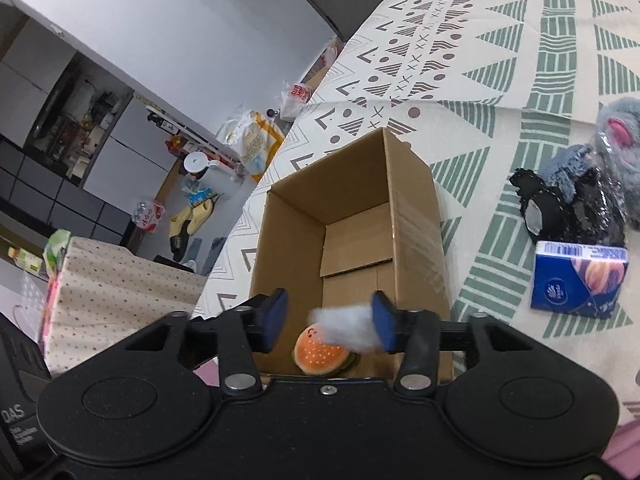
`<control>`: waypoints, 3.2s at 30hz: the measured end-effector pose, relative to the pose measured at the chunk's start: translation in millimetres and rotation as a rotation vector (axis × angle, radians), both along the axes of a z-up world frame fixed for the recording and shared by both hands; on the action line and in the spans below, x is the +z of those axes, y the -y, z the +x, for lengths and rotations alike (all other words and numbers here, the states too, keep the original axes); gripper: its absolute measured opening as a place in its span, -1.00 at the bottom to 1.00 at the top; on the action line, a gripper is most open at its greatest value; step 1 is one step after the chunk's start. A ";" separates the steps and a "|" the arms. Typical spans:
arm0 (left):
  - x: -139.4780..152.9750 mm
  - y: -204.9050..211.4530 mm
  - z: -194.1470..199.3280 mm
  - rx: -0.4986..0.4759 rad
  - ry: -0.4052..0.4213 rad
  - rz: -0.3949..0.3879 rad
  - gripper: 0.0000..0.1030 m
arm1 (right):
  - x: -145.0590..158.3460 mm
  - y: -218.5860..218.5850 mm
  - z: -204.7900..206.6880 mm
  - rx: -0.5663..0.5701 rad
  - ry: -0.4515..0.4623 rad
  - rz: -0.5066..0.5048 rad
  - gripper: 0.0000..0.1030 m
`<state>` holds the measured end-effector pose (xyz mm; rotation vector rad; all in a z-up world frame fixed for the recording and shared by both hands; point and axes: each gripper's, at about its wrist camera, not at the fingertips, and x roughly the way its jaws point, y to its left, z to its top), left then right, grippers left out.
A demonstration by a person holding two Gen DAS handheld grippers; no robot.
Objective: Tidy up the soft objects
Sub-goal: 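Carry burger and tissue ball into the cardboard box and open both grippers, then close both grippers on the grey plush mouse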
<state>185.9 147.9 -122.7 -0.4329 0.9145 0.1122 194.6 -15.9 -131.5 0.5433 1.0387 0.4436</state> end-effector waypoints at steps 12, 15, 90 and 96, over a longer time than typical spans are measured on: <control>29.5 36.6 -12.6 0.004 0.049 0.030 0.47 | 26.8 70.2 -20.0 -0.077 0.053 -0.041 0.32; 35.2 53.5 -14.7 -0.013 0.058 0.036 0.48 | 30.6 91.0 -23.7 -0.102 0.056 -0.058 0.32; -45.6 252.7 139.4 -0.211 -0.098 -0.107 -0.49 | -84.9 254.9 74.0 -0.336 -0.149 0.089 -0.69; -47.0 263.7 134.3 -0.226 -0.107 -0.125 -0.48 | -83.2 267.2 68.2 -0.380 -0.134 0.103 -0.76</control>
